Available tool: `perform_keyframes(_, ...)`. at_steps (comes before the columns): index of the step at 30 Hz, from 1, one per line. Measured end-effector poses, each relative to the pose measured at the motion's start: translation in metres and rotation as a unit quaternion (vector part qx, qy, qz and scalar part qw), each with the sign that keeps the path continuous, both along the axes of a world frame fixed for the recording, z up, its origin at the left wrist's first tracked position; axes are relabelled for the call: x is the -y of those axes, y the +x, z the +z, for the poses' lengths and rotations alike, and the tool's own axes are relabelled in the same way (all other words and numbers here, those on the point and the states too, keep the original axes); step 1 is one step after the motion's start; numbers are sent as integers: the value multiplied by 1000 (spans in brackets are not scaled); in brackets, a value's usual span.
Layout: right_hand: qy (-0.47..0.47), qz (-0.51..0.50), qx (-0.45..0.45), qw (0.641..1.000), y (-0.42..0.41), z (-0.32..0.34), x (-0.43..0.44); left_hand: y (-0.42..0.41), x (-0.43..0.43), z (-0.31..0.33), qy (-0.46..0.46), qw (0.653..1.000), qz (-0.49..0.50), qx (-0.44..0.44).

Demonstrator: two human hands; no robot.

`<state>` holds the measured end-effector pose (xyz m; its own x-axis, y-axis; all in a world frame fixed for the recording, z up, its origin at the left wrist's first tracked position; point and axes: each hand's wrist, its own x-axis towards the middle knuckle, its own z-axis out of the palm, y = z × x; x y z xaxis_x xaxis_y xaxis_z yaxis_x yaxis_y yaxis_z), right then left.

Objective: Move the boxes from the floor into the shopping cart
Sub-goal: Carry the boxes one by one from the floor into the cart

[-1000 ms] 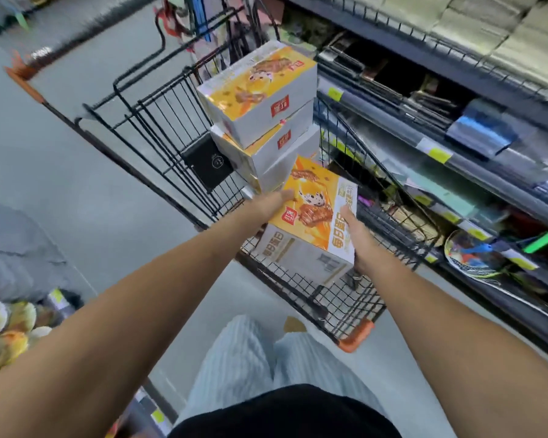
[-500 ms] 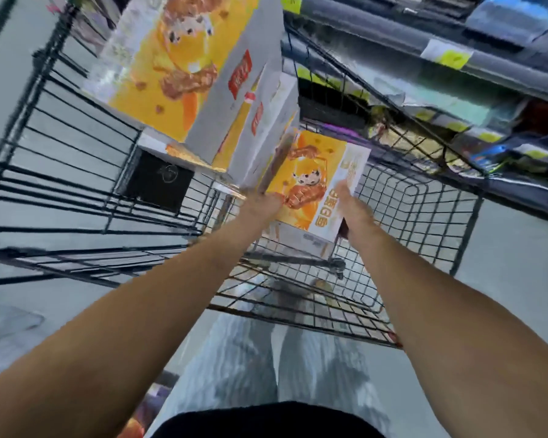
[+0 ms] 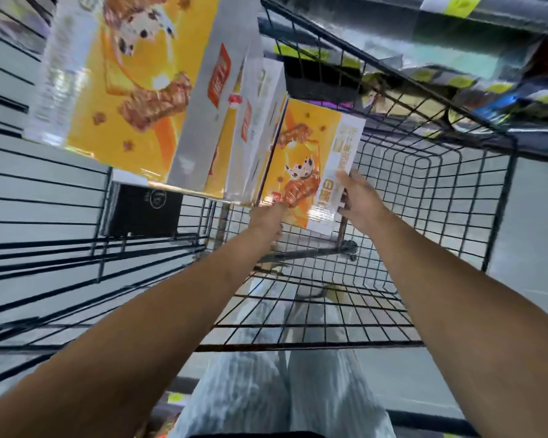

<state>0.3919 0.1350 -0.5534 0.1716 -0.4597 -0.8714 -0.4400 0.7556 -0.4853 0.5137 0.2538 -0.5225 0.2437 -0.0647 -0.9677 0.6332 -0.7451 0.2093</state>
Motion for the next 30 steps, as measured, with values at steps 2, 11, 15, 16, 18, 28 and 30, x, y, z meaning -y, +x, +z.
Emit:
perform_keyframes(2,2,-4,9,1000,-1,5,-1,0,-1,7,-13,1000,9,-23)
perform_keyframes(11,-2,0,61,998,-38,74,-21,-44,0,69,-98,993,43,-45)
perform_keyframes(15,-29,-22,83,996,-83,107,-32,-84,12,98,-142,990,-25,-13)
perform_keyframes(16,-36,-34,84,995,-98,116,-35,-94,15,105,-152,988,-40,-2)
perform_keyframes(18,-49,-51,86,994,-129,131,-40,-117,21,116,-170,982,-73,23)
perform_keyframes(28,-136,-181,75,971,-353,191,-76,-315,33,179,-256,931,-257,47)
perform_keyframes(30,-151,-204,61,965,-398,200,-84,-354,37,183,-262,918,-291,60)
